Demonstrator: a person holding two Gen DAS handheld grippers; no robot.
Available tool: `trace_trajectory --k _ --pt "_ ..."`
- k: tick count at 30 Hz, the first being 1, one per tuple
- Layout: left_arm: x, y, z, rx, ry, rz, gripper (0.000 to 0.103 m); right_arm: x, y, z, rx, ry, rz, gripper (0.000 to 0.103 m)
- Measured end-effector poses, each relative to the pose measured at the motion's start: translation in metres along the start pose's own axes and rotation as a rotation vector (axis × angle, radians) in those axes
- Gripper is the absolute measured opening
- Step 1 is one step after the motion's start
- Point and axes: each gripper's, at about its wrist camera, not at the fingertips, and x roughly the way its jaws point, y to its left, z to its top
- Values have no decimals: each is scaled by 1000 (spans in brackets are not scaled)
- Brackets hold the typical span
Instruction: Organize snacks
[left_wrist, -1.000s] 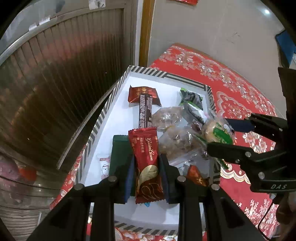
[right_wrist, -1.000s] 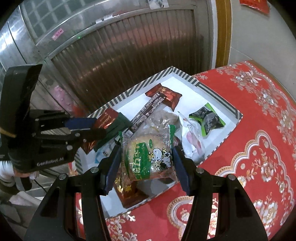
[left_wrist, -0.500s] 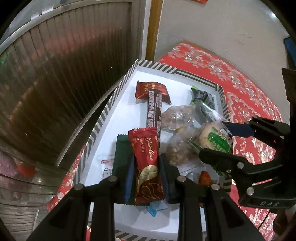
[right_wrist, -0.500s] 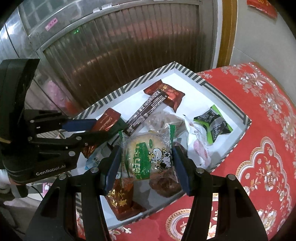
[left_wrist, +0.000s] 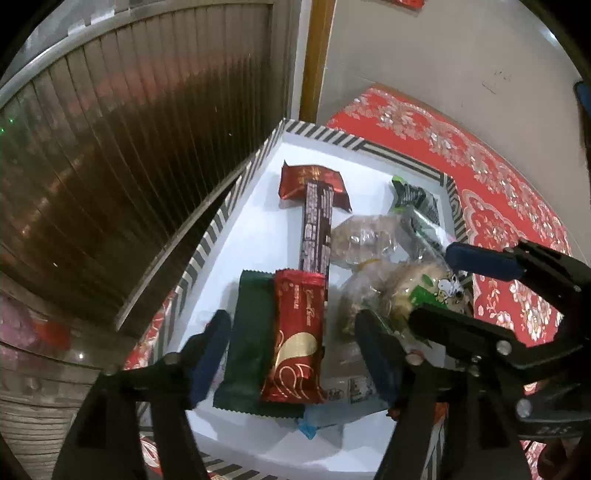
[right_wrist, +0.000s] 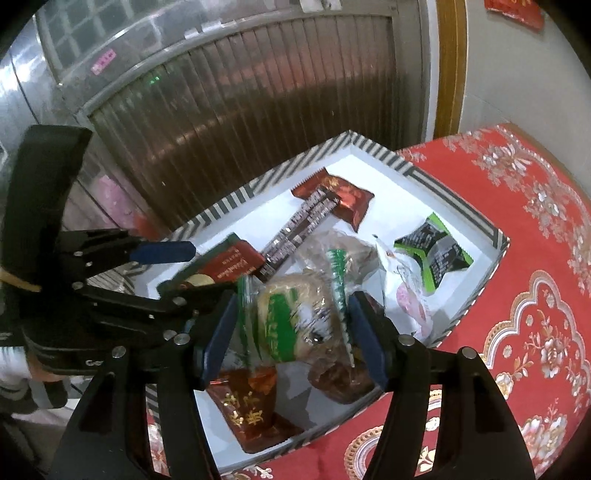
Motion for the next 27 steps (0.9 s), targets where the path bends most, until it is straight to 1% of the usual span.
trace_trajectory --k 5,11,13,15,17,19,22,25,27 --pt "-16 -3 3 10 -41 4 82 -17 4 3 -10 -48 -26 63" --pt "-44 -14 9 16 -138 29 93 -50 -4 -5 36 -122 -87 63" --pt "-51 -22 9 18 -169 44 94 -60 -9 -11 55 -141 -122 63" --pt "-54 -29 9 14 -176 60 95 -69 -17 -20 93 -162 -160 63" --pt "-54 -36 7 -12 -172 82 95 -77 -27 -29 144 -171 -193 63" --pt "-56 -40 4 -43 -182 79 95 -84 -34 -38 161 -180 -216 63" --pt "-58 -49 -2 -59 -207 72 95 -92 -42 -50 175 -174 -226 63" --pt "-61 -59 -8 -51 -228 77 95 -98 -46 -61 179 -177 -231 63" --pt "-64 -68 -12 -38 -249 89 95 -101 -49 -67 183 -173 -219 63"
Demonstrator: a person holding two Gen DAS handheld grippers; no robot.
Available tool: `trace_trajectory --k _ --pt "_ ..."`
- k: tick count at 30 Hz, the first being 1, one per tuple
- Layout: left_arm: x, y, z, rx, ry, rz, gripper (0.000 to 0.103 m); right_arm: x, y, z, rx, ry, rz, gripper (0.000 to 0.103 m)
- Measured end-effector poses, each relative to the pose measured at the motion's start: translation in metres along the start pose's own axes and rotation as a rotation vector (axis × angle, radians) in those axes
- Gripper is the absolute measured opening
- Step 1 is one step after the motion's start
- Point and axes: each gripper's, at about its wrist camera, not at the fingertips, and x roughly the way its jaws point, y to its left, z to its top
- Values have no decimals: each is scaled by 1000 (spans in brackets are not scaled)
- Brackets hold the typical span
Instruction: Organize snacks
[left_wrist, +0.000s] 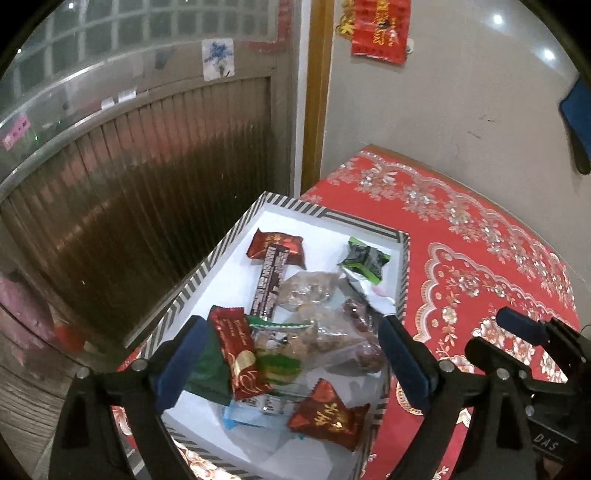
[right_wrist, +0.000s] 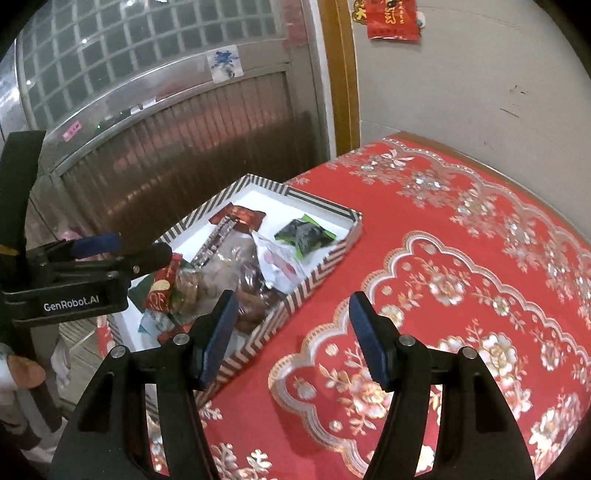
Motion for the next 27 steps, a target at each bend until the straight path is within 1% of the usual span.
trace_trajectory --k 3,4,5,6,10,12,15,17,19,23,27 --pt "-7 -8 -3 10 -29 19 95 -4 -5 -6 1 4 8 64" --pt "-8 -9 -4 8 -32 23 95 -4 -7 -7 2 8 9 66" --pt "-8 -10 -4 5 -28 28 95 -5 -9 -8 1 9 10 69" --pt "-7 -11 -4 0 -18 36 95 -6 -11 -10 3 7 12 70" --pt "-2 -11 -6 -12 26 77 95 -8 -16 -11 -5 8 13 70" --pt "-1 -10 -8 -17 33 80 95 -7 -17 -11 -11 11 18 70" --pt "-1 -9 -9 -26 41 41 95 -3 -15 -11 -14 17 25 70" --pt "-1 -9 -9 -27 43 31 95 0 -13 -11 -13 21 33 70" --pt "-2 -9 -10 -22 40 41 95 2 -11 -9 -16 22 41 70" --pt "0 -7 -9 -15 58 97 95 7 1 -5 -44 19 46 70" --pt "0 0 -10 -19 63 94 95 11 8 -2 -52 18 56 70"
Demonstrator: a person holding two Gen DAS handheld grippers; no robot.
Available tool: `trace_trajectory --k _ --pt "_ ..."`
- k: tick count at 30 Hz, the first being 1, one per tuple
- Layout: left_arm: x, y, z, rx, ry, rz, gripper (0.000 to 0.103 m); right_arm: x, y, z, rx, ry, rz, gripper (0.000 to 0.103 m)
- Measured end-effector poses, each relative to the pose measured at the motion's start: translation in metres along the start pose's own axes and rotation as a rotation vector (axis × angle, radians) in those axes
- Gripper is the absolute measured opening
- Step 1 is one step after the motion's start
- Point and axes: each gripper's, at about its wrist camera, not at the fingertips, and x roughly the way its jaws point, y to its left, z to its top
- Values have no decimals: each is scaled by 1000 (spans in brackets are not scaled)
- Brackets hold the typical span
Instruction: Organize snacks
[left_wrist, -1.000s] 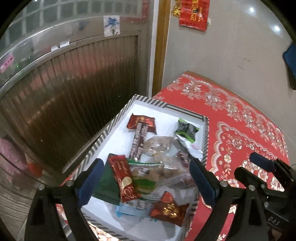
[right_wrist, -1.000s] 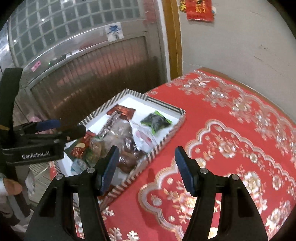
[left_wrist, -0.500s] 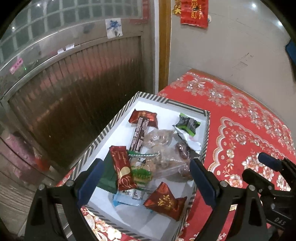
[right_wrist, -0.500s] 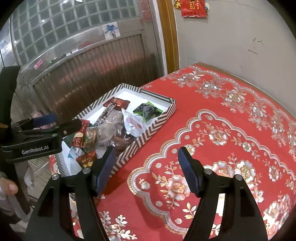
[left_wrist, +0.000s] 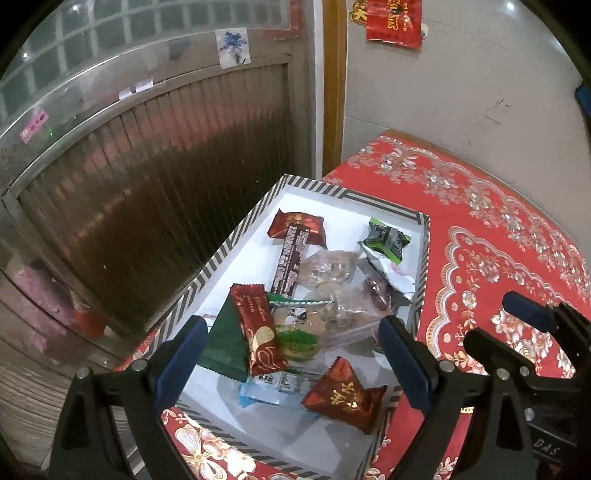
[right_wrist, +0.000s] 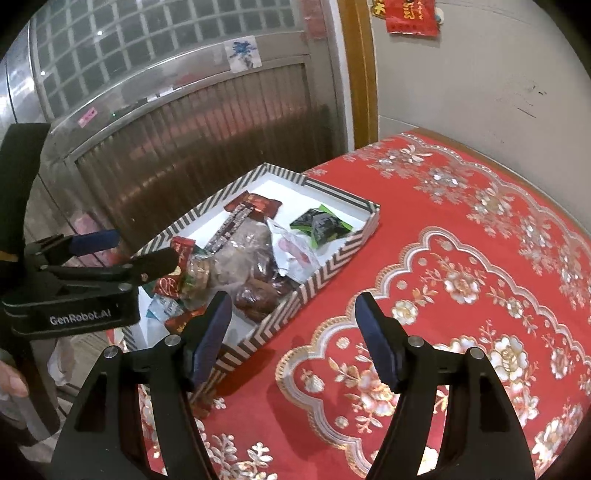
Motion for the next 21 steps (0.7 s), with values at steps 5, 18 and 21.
trace_trajectory --k 5,18,21 --pt "-1 8 2 -4 1 17 95 6 8 5 -8 -3 6 70" --pt "1 18 2 37 11 18 95 19 28 15 -21 -2 4 70" --pt "3 22 2 28 16 16 95 22 30 16 -20 2 6 70"
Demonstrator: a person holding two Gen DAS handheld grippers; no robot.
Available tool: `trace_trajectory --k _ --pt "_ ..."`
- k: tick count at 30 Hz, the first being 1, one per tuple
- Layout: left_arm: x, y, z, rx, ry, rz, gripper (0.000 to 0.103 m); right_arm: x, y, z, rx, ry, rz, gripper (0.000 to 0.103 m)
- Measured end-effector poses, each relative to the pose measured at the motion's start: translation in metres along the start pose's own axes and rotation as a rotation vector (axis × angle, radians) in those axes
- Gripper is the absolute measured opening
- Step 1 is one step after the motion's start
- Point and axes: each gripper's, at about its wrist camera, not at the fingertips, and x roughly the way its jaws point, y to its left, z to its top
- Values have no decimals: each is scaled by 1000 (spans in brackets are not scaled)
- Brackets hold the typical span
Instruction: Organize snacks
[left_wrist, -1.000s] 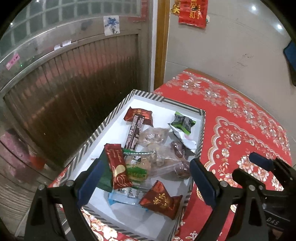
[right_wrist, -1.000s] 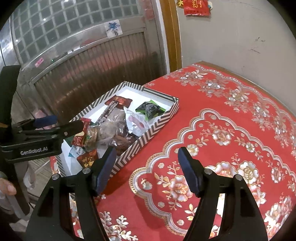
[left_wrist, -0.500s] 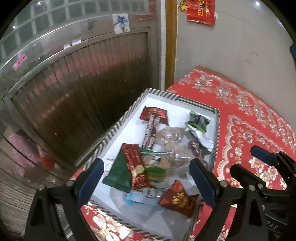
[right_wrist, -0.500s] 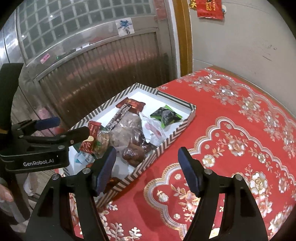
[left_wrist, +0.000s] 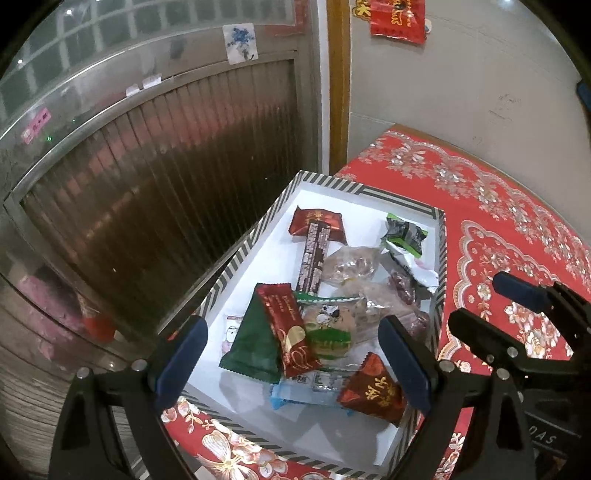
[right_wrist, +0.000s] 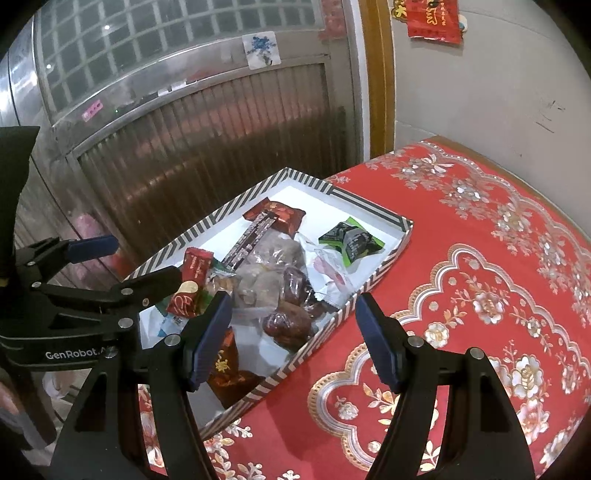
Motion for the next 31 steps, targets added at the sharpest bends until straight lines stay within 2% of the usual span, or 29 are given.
trace_trajectory --k 4,19,31 --pt "2 5 -1 -2 6 2 95 4 3 1 1 6 1 76" --pt "15 17 -3 -19 41 -1 95 17 13 5 -15 28 4 76" --pt "14 14 1 2 15 4 95 21 9 4 -10 41 7 76"
